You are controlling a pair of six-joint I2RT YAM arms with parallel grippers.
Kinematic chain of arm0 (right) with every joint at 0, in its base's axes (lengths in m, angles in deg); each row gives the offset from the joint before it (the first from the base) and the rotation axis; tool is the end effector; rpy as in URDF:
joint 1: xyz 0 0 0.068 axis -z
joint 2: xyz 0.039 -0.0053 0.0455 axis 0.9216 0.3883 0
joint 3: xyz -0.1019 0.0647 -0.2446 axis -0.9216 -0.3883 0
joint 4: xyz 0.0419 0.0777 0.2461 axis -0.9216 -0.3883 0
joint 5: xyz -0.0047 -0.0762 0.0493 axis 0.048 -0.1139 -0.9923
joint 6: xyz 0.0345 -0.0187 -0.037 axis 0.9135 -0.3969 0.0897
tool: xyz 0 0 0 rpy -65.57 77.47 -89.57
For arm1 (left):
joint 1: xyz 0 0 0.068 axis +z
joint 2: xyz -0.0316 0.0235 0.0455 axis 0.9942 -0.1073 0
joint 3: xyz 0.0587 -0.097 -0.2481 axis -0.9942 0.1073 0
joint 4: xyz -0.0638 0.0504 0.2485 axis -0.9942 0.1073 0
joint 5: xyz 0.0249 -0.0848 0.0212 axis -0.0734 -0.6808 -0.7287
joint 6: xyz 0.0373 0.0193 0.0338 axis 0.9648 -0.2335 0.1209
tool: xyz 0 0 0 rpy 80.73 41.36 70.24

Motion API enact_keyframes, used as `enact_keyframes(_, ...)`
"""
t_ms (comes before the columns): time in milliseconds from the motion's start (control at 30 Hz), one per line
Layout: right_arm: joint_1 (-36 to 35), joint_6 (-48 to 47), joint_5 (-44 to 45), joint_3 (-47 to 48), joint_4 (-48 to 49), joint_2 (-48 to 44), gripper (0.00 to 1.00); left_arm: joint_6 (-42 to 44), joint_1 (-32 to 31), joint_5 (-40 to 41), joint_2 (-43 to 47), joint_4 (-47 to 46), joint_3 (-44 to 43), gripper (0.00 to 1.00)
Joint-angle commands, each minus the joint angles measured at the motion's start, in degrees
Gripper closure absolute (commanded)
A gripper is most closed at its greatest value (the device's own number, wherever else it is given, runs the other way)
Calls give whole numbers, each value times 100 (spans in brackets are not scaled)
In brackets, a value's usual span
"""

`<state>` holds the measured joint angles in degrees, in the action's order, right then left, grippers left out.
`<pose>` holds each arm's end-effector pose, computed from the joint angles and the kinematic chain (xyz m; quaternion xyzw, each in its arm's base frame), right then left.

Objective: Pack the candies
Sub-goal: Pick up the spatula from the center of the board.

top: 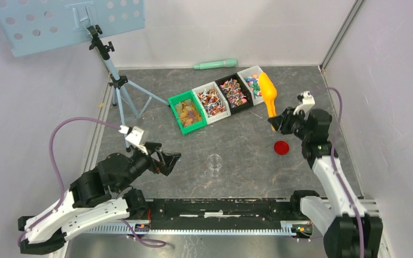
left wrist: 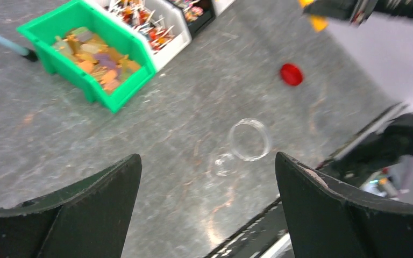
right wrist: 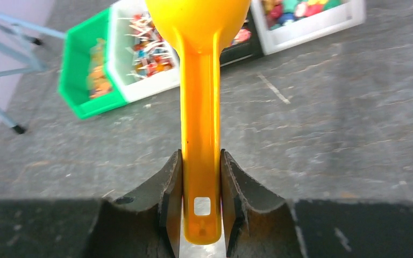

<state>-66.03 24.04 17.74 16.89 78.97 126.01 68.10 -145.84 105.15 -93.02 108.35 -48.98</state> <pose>0.2289 0.0110 0.2677 0.0105 0.8224 0.2603 0.5058 0.0525 -0.0661 0.3365 0.1490 0.7742 -0.2594 0.5578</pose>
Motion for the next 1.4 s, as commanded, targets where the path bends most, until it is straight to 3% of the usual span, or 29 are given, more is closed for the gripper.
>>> enact_keyframes(0, -317, 1147, -444, -940, 851, -1219, 96, -1184, -11, -519, 324, -748, 54, 1)
enact_keyframes(133, -743, 2148, -754, -1784, 1520, -2029, 96, -1584, -7, -817, 306, -1604, 133, 4)
enact_keyframes(267, -1402, 2448, -614, -2017, 1697, -2320, 98, -1689, -16, -817, -96, -2029, -61, 5)
enact_keyframes(500, -3235, 2759, -493, -1803, 2960, -1533, 97, -1640, -12, -711, -939, -2764, -266, 6)
enact_keyframes(667, -4334, 2830, 55, -1618, 3669, -1232, 97, -2070, -10, 194, -1293, -2945, -265, 6)
enact_keyframes(900, -4598, 3080, 416, -2036, 4337, -1447, 97, -2257, -14, 294, -1191, -3267, 12, 5)
enact_keyframes(1133, -4960, 3188, 363, -2109, 4644, -1240, 97, -1917, -13, -475, -1484, -4109, 34, 6)
enact_keyframes(1367, -5514, 3143, 574, -2087, 4887, -991, 96, -2183, -13, -661, -1690, -4197, 31, 17)
